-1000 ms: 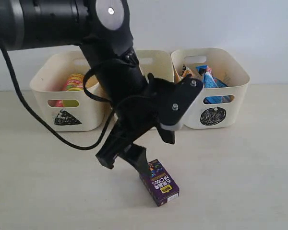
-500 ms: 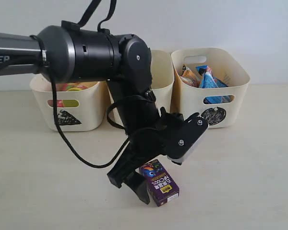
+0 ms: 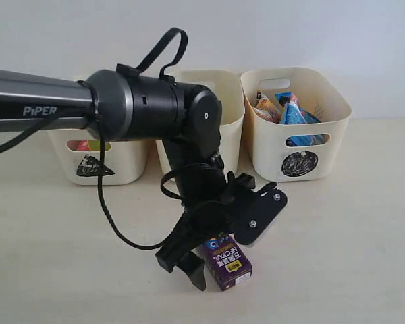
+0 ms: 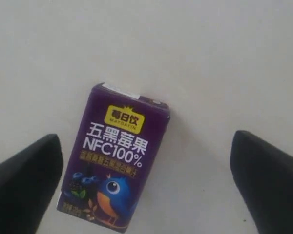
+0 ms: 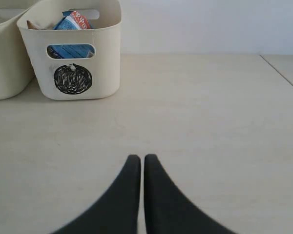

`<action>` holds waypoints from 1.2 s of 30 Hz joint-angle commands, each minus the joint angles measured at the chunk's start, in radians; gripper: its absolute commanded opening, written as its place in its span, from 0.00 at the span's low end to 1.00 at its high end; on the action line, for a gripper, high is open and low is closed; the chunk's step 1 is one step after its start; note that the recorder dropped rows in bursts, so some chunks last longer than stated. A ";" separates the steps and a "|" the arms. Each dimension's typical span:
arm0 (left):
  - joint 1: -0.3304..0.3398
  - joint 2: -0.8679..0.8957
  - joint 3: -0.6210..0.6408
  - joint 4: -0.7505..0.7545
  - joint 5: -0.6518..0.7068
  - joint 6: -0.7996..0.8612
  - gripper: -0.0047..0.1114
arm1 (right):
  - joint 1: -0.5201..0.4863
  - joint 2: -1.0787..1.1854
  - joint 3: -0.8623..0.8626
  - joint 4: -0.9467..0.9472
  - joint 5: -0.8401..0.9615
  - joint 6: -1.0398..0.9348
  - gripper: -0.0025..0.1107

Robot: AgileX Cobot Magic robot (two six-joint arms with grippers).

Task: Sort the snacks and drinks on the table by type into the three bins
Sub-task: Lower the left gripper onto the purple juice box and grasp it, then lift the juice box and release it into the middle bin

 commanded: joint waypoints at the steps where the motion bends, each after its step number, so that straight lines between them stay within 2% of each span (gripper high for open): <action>1: -0.005 0.024 0.005 0.012 -0.041 0.000 0.77 | 0.000 -0.005 0.004 -0.003 -0.005 0.000 0.02; 6: -0.005 0.046 0.005 0.008 -0.095 0.000 0.77 | 0.000 -0.005 0.004 -0.003 -0.005 0.000 0.02; 17: -0.005 0.099 0.005 0.010 -0.099 0.014 0.75 | 0.000 -0.005 0.004 -0.003 -0.011 0.000 0.02; 19: -0.005 0.099 0.005 0.010 -0.099 0.014 0.67 | 0.000 -0.005 0.004 -0.003 -0.006 0.000 0.02; 21: -0.005 0.100 0.005 0.010 -0.099 0.014 0.50 | 0.000 -0.005 0.004 -0.003 -0.006 0.000 0.02; 24: -0.005 0.098 0.005 0.026 -0.085 0.014 0.07 | 0.000 -0.005 0.004 -0.003 -0.006 0.000 0.02; 30: -0.005 0.076 0.005 0.052 -0.063 -0.053 0.07 | 0.000 -0.005 0.004 -0.003 -0.006 0.000 0.02; 36: -0.005 -0.009 0.005 0.061 -0.048 -0.269 0.07 | 0.000 -0.005 0.004 -0.003 -0.006 0.000 0.02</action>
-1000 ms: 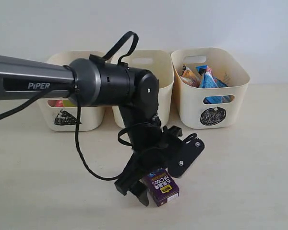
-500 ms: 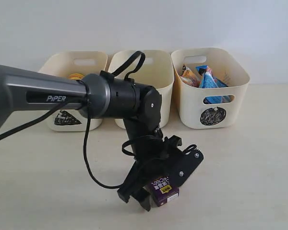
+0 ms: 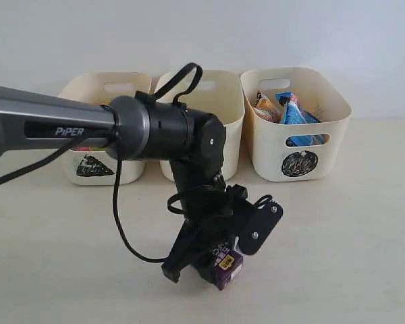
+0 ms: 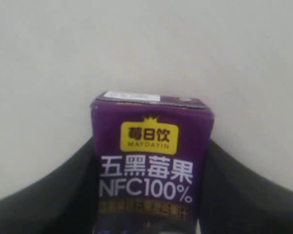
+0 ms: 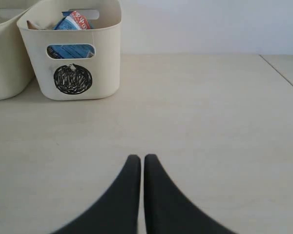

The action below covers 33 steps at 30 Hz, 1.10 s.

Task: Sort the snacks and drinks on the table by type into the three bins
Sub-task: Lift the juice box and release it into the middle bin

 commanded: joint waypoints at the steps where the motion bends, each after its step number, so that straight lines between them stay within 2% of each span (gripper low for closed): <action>1: -0.003 -0.083 0.002 0.003 0.014 -0.170 0.07 | 0.000 -0.005 0.004 -0.003 -0.006 0.000 0.02; 4: -0.003 -0.133 0.002 0.005 -0.010 -0.273 0.07 | 0.000 -0.005 0.004 -0.003 -0.006 0.000 0.02; 7: -0.003 -0.185 0.002 0.010 -0.093 -0.383 0.07 | 0.000 -0.005 0.004 -0.003 -0.006 0.000 0.02; 14: 0.005 -0.255 0.002 0.040 -0.391 -0.593 0.07 | 0.000 -0.005 0.004 -0.003 -0.006 0.000 0.02; 23: 0.083 -0.258 0.002 0.037 -0.701 -0.701 0.07 | 0.000 -0.005 0.004 -0.003 -0.006 0.000 0.02; 33: 0.167 -0.204 0.002 0.025 -0.956 -0.786 0.07 | 0.000 -0.005 0.004 -0.003 -0.006 0.000 0.02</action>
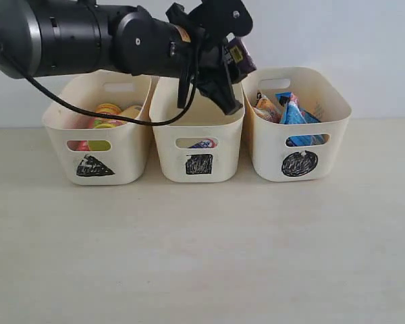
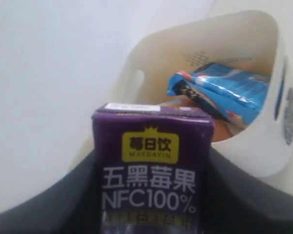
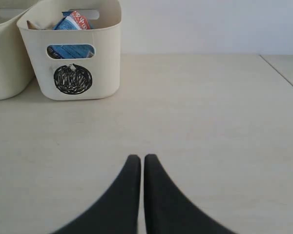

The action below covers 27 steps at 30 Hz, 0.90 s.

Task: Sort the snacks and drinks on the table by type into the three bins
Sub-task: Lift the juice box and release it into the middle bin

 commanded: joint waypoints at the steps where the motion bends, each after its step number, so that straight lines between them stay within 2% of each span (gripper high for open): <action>1: 0.038 0.040 0.002 -0.015 -0.140 -0.056 0.07 | 0.000 -0.005 0.004 -0.003 -0.006 0.000 0.02; 5: 0.064 0.087 -0.009 -0.020 -0.208 -0.086 0.07 | 0.000 -0.005 0.004 -0.003 -0.006 0.000 0.02; 11: 0.096 0.150 -0.048 -0.022 -0.192 -0.130 0.07 | 0.000 -0.005 0.004 -0.003 -0.006 0.000 0.02; 13: 0.098 0.161 -0.050 -0.022 -0.190 -0.130 0.10 | 0.000 -0.005 0.004 -0.003 -0.006 0.000 0.02; 16: 0.098 0.169 -0.050 -0.022 -0.190 -0.130 0.25 | 0.000 -0.005 0.004 -0.003 -0.006 0.000 0.02; 18: 0.098 0.169 -0.050 -0.022 -0.190 -0.130 0.41 | 0.000 -0.005 0.004 -0.003 -0.006 0.000 0.02; 22: 0.098 0.169 -0.050 -0.022 -0.185 -0.130 0.67 | 0.000 -0.005 0.004 -0.003 -0.006 0.000 0.02; 27: 0.098 0.166 -0.050 -0.022 -0.167 -0.130 0.69 | 0.000 -0.005 0.004 -0.003 -0.004 0.000 0.02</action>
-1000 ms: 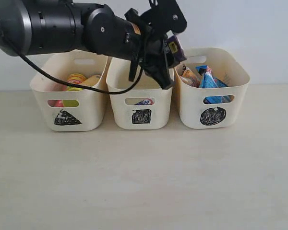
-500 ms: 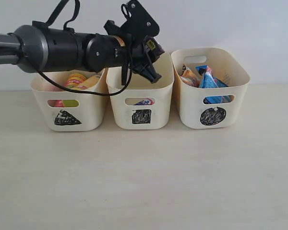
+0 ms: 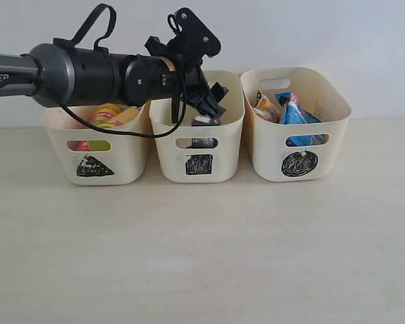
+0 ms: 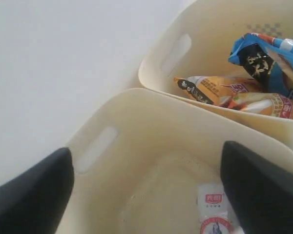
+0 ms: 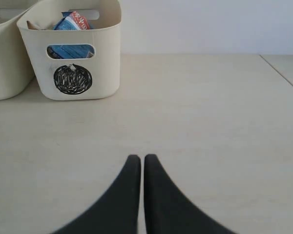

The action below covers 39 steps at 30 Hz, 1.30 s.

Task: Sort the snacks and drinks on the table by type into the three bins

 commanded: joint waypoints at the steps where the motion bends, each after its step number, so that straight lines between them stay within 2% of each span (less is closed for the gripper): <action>1: 0.002 -0.018 -0.005 -0.012 0.032 -0.013 0.69 | 0.000 -0.005 0.004 -0.003 -0.004 0.000 0.02; 3: 0.002 -0.041 -0.005 -0.012 0.101 -0.013 0.69 | 0.000 -0.005 0.004 -0.003 -0.004 0.000 0.02; 5: 0.002 -0.078 -0.005 -0.012 0.193 -0.015 0.62 | 0.000 -0.005 0.004 -0.003 -0.004 0.000 0.02; 7: 0.002 -0.117 -0.005 -0.012 0.306 -0.018 0.45 | 0.000 -0.005 0.004 -0.003 -0.004 0.000 0.02; 10: 0.002 -0.174 -0.005 -0.010 0.459 -0.018 0.08 | 0.000 -0.005 0.004 -0.003 -0.004 0.000 0.02; 17: 0.002 -0.239 -0.005 0.020 0.680 -0.145 0.07 | 0.000 -0.005 0.004 -0.003 -0.004 0.000 0.02; 19: 0.002 -0.270 0.002 0.087 0.761 -0.239 0.07 | 0.000 -0.005 0.004 -0.003 -0.004 0.000 0.02; 21: 0.002 -0.304 0.028 0.153 0.780 -0.314 0.07 | 0.000 -0.005 0.004 -0.003 -0.004 0.000 0.02; 27: 0.002 -0.455 0.179 0.272 0.742 -0.482 0.07 | 0.000 -0.005 0.004 -0.003 -0.004 0.000 0.02; 34: 0.002 -0.669 0.416 0.276 0.611 -0.621 0.07 | 0.000 -0.005 0.004 -0.003 -0.004 0.000 0.02; 39: 0.002 -0.824 0.590 0.276 0.513 -0.629 0.07 | 0.000 -0.005 0.004 -0.003 -0.004 0.000 0.02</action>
